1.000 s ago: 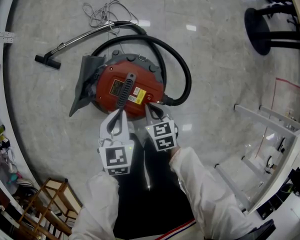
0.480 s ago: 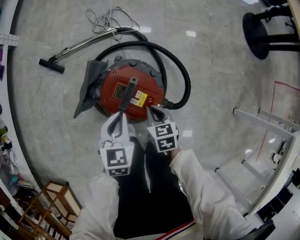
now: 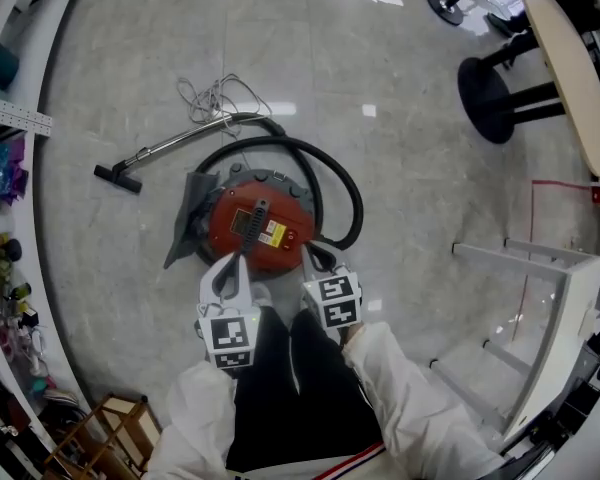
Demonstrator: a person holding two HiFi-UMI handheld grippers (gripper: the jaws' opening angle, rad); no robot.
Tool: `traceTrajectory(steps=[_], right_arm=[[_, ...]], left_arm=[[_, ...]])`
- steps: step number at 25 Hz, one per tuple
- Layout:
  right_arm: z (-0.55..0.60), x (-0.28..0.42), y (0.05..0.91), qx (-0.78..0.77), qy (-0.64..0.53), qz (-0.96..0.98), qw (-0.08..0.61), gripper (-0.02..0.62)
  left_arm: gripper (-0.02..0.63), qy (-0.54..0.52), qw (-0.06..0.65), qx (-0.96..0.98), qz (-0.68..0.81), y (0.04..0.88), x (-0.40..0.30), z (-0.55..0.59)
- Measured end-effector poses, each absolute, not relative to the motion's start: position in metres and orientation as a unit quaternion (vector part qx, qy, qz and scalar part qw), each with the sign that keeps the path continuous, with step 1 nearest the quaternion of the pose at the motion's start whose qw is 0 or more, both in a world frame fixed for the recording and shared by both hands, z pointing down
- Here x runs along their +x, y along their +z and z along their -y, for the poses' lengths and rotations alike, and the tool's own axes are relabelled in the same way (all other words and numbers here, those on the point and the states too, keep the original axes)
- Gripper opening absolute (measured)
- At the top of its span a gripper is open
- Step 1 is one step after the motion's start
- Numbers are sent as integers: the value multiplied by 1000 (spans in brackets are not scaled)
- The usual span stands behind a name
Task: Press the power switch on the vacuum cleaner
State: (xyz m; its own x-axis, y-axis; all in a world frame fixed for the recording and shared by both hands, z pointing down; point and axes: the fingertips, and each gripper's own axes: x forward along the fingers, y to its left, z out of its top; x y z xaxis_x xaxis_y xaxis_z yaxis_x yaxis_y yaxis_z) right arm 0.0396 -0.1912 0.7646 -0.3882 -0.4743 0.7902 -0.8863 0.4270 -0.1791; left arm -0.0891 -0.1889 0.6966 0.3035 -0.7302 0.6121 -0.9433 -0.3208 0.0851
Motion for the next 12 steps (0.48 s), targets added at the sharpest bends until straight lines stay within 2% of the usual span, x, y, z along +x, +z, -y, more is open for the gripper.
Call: traceTrajectory(steps=[12], right_arm=[[187, 54, 642, 462, 285, 792, 279, 1]], left_arm=[[0, 241, 205, 771, 553, 625, -112, 180]])
